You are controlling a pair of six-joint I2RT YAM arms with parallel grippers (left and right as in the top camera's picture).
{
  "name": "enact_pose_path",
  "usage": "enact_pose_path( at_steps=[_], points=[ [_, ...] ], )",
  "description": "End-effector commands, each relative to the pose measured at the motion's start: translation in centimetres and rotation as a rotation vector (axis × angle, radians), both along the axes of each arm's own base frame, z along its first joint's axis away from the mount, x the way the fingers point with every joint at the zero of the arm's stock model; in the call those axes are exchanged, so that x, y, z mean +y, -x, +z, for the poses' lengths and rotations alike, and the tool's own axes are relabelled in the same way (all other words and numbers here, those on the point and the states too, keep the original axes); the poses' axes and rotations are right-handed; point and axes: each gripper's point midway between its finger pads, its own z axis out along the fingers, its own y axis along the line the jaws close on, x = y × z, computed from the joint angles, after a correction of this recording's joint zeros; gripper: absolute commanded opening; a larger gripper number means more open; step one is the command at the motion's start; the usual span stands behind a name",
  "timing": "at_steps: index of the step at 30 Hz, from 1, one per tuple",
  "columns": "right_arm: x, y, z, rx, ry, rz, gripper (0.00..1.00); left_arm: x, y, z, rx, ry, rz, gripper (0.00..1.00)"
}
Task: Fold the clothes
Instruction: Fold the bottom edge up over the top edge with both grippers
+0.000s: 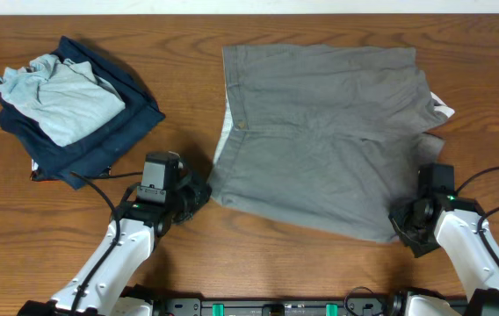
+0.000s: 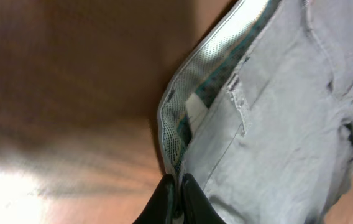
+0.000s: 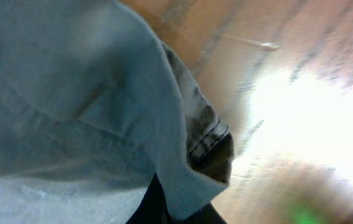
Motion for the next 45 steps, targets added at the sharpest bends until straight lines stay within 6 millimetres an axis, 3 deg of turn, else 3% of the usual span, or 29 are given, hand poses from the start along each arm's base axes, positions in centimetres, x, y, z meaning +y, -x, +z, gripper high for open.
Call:
enact_pose_path(
  at_steps=[1,4,11,14,16,19,23,25,28,31,39,45],
  points=[
    [-1.4,-0.7,1.7,0.004,0.052,0.079,0.01,-0.7,0.6,1.4,-0.042,0.006,-0.106,0.06],
    [-1.9,-1.1,4.2,-0.005,0.055,0.105,0.01,-0.6,1.7,2.9,-0.070,-0.014,-0.153,0.06],
    [-2.8,-1.9,11.8,-0.071,0.097,0.267,0.01,0.2,3.1,10.4,-0.304,-0.045,-0.181,0.06],
    [-3.1,-3.5,15.0,-0.154,0.144,0.381,0.01,0.3,3.4,13.3,-0.408,-0.027,-0.167,0.06],
    [-3.2,-4.8,17.1,-0.218,0.177,0.444,0.01,0.7,3.2,14.2,-0.441,-0.025,-0.127,0.06],
    [-3.6,-7.6,20.3,-0.336,0.247,0.488,0.01,1.9,1.8,14.9,-0.488,-0.073,-0.048,0.06],
    [-3.8,-12.0,24.2,-0.532,0.336,0.511,0.01,2.6,-1.8,16.5,-0.589,-0.094,0.015,0.06],
    [-3.7,-13.7,25.2,-0.601,0.349,0.519,0.01,2.9,-3.6,16.5,-0.609,-0.096,0.034,0.06],
    [-3.4,-16.3,25.7,-0.676,0.350,0.534,0.01,3.2,-6.5,15.5,-0.606,-0.105,0.057,0.06],
    [-3.4,-18.8,25.0,-0.702,0.343,0.540,0.01,3.5,-9.8,14.5,-0.609,-0.116,0.072,0.06],
    [-3.6,-24.9,19.6,-0.683,0.301,0.536,0.01,3.0,-18.6,12.7,-0.661,-0.116,0.088,0.06],
    [-2.8,-29.8,17.8,-0.773,0.326,0.563,0.01,2.6,-23.2,9.5,-0.633,-0.120,0.086,0.06]
  ],
)
